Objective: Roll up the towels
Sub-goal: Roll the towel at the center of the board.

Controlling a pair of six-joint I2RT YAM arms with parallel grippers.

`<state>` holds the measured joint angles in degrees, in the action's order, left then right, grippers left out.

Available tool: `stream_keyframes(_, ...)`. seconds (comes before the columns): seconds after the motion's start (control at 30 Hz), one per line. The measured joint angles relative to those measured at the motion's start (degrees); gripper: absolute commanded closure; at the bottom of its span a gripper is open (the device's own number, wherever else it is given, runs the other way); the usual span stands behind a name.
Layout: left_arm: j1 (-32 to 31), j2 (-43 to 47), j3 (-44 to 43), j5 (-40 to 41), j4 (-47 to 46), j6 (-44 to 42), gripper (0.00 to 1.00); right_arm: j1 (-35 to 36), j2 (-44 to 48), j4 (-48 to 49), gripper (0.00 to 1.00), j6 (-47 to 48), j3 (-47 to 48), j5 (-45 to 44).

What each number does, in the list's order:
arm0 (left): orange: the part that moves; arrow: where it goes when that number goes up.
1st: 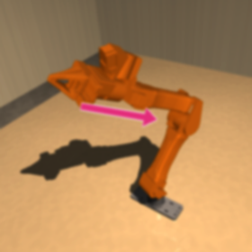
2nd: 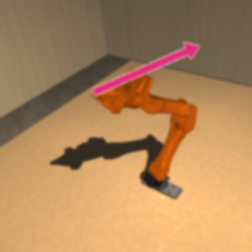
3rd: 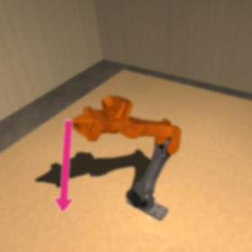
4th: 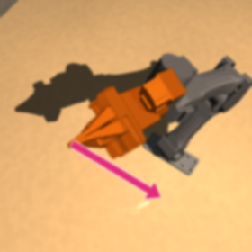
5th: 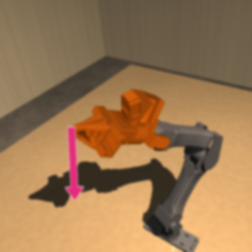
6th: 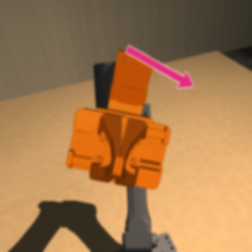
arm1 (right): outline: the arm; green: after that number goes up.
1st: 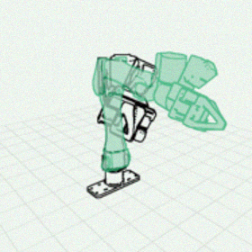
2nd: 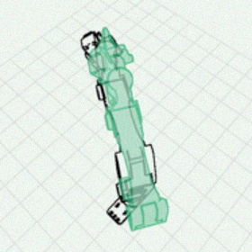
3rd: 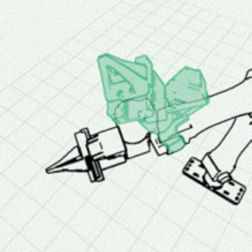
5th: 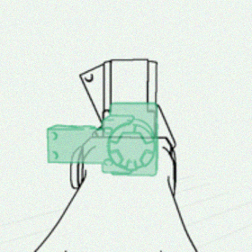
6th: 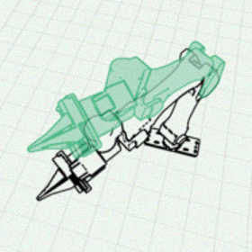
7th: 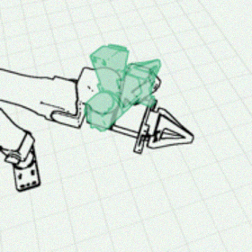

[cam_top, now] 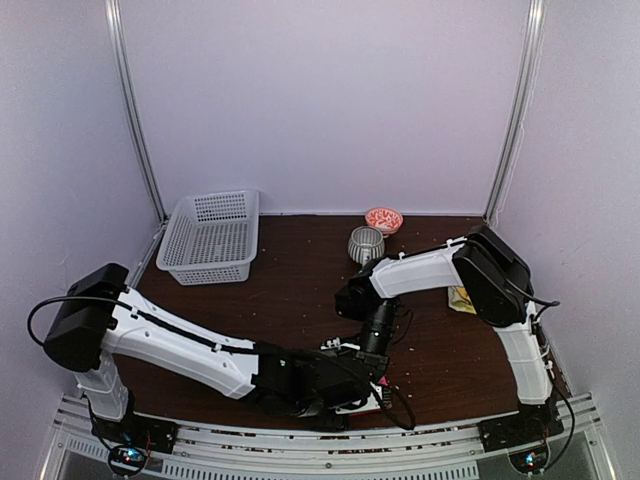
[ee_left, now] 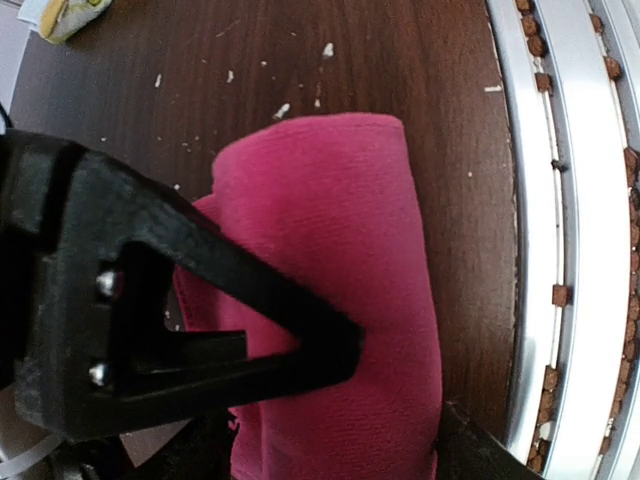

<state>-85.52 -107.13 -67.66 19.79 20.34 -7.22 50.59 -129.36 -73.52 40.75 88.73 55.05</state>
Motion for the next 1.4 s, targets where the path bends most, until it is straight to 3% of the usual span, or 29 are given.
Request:
stream_keyframes(0.1, 0.02, -1.33, -0.63, -1.20, 0.92, 0.09, 0.34, 0.00, 0.00, 0.04, 0.85, -0.02, -0.13, 0.22)
stream_keyframes(0.37, 1.09, -2.67, -1.79, -4.00, 2.43, 1.29, 0.60, 0.00, 0.00, 0.04, 0.82, 0.02, -0.13, 0.24)
stream_keyframes(0.53, 1.51, -2.62, -1.90, -5.68, 2.47, 2.05, 0.74, 0.00, 0.79, 0.39, 0.67, 0.44, -0.57, 0.04)
stream_keyframes(0.63, 2.16, -2.45, -1.90, -7.15, 2.34, 2.51, 0.78, -0.28, 1.88, -0.22, 0.44, 2.54, -0.57, -1.22)
stream_keyframes(0.87, 5.07, -1.84, -1.22, -13.53, 0.72, 3.19, 0.80, -4.37, 12.74, -2.80, 0.39, 6.64, 1.84, -7.58)
stream_keyframes(0.9, 5.66, -1.66, -0.96, -14.78, 0.37, 3.32, 0.80, -5.95, 15.50, -2.80, 0.27, 5.79, 3.63, -8.50)
stream_keyframes(0.93, 6.34, -1.44, -0.61, -16.24, -0.02, 3.43, 0.80, -7.45, 17.99, -2.43, 0.04, 4.87, 5.44, -9.40)
stream_keyframes(0.97, 7.23, -1.25, -0.26, -17.86, -0.50, 3.58, 0.80, -8.90, 20.50, -1.66, 0.00, 3.32, 7.21, -10.36)
stream_keyframes(1.13, 13.16, -1.16, 0.48, -28.48, -2.58, 4.63, 0.79, -12.87, 34.38, 5.75, 0.00, -1.95, 10.51, -21.05)
stream_keyframes(1.3, 17.62, -3.08, 0.28, -38.66, -4.02, 5.79, 0.78, -12.39, 52.17, 20.74, 0.00, -9.14, 1.40, -30.91)
stream_keyframes(1.4, 19.71, -5.11, -1.01, -44.22, -5.03, 6.80, 0.78, -12.57, 59.08, 23.98, 0.08, -9.35, -3.48, -29.42)
